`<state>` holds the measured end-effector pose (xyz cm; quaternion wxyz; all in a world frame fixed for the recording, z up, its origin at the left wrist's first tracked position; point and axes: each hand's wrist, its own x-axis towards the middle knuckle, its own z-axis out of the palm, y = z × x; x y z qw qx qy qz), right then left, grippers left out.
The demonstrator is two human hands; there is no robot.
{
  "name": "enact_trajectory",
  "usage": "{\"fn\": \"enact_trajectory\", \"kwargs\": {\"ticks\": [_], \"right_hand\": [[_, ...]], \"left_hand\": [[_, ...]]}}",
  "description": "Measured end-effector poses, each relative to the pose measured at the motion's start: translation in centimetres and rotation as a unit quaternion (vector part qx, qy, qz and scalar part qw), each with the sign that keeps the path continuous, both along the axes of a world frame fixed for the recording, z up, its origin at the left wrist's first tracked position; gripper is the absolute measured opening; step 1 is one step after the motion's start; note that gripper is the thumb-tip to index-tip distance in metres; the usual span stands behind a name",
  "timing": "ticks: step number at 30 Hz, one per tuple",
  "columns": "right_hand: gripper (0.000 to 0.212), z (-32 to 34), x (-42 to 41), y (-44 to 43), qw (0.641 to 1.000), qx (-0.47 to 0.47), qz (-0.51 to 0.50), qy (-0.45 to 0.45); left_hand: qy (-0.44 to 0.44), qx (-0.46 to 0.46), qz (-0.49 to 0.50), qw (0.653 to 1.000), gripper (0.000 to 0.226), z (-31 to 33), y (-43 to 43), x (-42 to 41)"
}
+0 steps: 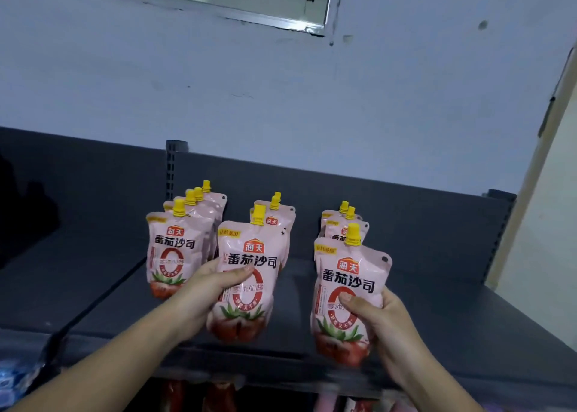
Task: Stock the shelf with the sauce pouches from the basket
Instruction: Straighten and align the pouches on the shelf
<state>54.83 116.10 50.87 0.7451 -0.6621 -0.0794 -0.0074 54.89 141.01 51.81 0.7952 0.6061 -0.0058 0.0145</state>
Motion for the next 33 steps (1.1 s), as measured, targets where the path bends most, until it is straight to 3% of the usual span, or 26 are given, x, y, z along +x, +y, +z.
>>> {"fn": "enact_trajectory", "kwargs": {"ticks": [3,9,15,21,25,28,31,33], "right_hand": [[0.027,-0.3,2.4,-1.4,0.999,0.018,-0.029,-0.001],[0.051,-0.9,7.2,-2.6,0.999,0.012,-0.04,0.009],[0.022,-1.5,11.9,-2.8,0.998,-0.003,-0.055,0.01],[0.024,-2.6,14.6,-3.1,1.0,0.008,-0.019,0.006],[0.023,-2.7,16.0,-3.4,0.999,-0.041,0.009,-0.007],[0.028,-2.7,16.8,-4.4,0.995,-0.089,0.051,0.006],[0.029,-3.3,17.1,-5.6,0.983,-0.159,0.086,0.019],[0.036,-3.6,17.3,-6.2,0.979,-0.175,0.104,0.022]], "left_hand": [[0.009,0.001,-0.006,1.0,0.016,-0.5,-0.1,2.7],[0.018,0.048,-0.049,0.997,0.018,-1.3,0.0,7.5],[0.03,0.024,-0.064,0.997,0.023,-1.5,-0.1,11.7],[0.025,0.014,-0.045,0.999,0.031,-2.3,0.0,13.7],[0.009,0.041,-0.02,0.999,0.033,-2.7,0.2,13.9],[0.003,0.114,-0.021,0.993,0.041,-3.5,1.2,13.7],[-0.002,0.28,-0.076,0.957,0.061,-4.4,2.3,12.4],[-0.021,0.351,-0.051,0.935,0.068,-5.0,2.6,12.1]]}}
